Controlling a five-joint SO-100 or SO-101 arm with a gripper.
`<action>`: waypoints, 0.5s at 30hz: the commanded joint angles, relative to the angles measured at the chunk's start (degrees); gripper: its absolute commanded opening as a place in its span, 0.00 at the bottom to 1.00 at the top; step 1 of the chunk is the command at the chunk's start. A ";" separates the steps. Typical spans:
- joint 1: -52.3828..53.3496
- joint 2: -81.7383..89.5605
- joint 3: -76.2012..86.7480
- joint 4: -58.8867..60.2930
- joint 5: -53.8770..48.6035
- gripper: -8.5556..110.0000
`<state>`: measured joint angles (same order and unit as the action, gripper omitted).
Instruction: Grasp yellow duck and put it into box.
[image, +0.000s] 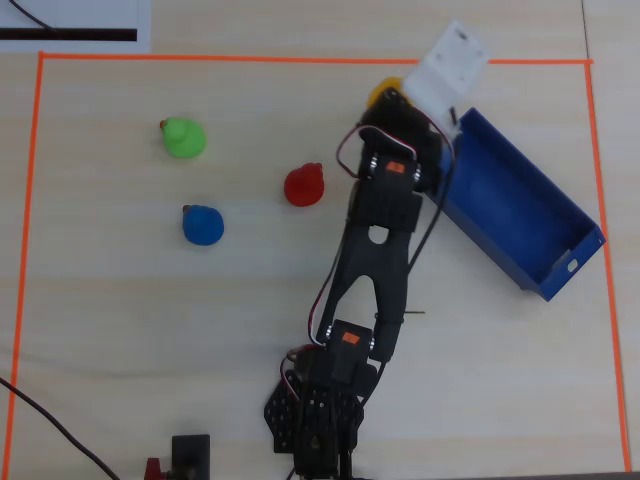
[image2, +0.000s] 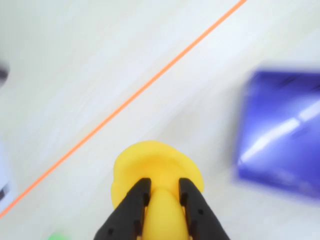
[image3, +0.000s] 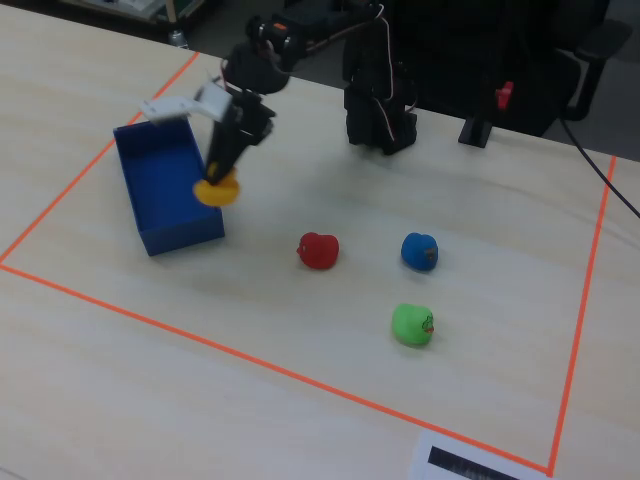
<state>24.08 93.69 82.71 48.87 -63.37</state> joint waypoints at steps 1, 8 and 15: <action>9.58 3.78 2.46 -7.12 -5.36 0.07; 17.93 4.31 14.15 -21.45 -13.27 0.07; 19.51 4.04 25.84 -32.96 -17.14 0.07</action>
<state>42.98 94.31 106.70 20.48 -79.01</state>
